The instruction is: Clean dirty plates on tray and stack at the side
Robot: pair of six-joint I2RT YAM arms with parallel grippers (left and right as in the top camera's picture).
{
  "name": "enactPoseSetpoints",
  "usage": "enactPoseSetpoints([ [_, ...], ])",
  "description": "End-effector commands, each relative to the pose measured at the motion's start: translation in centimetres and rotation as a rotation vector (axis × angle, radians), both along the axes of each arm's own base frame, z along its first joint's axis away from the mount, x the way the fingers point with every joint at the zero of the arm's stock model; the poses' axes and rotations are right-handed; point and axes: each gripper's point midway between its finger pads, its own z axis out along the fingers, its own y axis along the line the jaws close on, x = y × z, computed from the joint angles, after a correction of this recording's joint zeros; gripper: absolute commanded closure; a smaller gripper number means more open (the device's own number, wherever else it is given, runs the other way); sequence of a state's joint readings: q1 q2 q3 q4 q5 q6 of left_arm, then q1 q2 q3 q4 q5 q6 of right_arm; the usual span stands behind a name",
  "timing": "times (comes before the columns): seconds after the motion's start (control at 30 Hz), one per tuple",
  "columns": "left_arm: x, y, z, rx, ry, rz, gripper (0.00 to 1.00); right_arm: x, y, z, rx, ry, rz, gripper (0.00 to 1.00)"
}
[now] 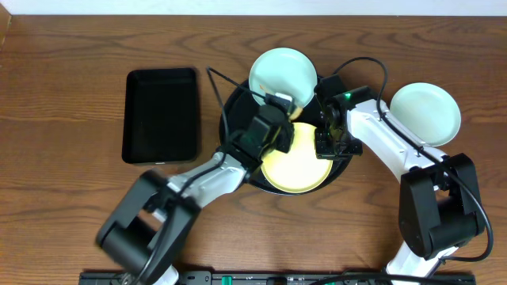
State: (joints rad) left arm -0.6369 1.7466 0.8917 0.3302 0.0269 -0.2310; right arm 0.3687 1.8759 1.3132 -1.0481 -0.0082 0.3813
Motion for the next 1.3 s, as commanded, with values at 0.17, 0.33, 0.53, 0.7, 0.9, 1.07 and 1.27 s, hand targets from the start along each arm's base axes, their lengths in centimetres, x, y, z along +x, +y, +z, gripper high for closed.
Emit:
enactPoseSetpoints([
  [0.17, 1.2, 9.5, 13.8, -0.101, -0.186, 0.195, 0.92, 2.7, -0.3, 5.3, -0.041, -0.149, 0.03, 0.99],
  [0.33, -0.2, 16.4, 15.0, -0.115, -0.112, 0.311, 0.92, 4.2, -0.2, 10.4, -0.06, -0.311, 0.042, 0.99],
  [0.53, -4.1, 15.6, 12.2, -0.198, 0.128, 0.208, 0.92, 3.8, -0.3, 12.4, -0.094, -0.377, 0.06, 0.99],
  [0.7, -6.3, 15.5, 8.5, -0.182, 0.326, 0.215, 0.92, 5.0, -0.8, 13.5, -0.227, -0.479, 0.078, 0.99],
  [0.9, -5.9, 20.3, 6.4, -0.12, 0.38, 0.415, 0.92, 5.5, -0.4, 16.6, -0.481, -0.658, 0.138, 0.99],
  [1.07, -5.7, 22.5, 6.3, -0.157, 0.4, 0.5, 0.92, 4.3, 1.7, 20.7, -0.696, -0.875, 0.165, 0.99],
  [1.27, -6.4, 21.5, 6.3, -0.214, 0.448, 0.447, 0.92, 2.4, 5.1, 23.9, -0.778, -1.064, 0.208, 0.99],
])
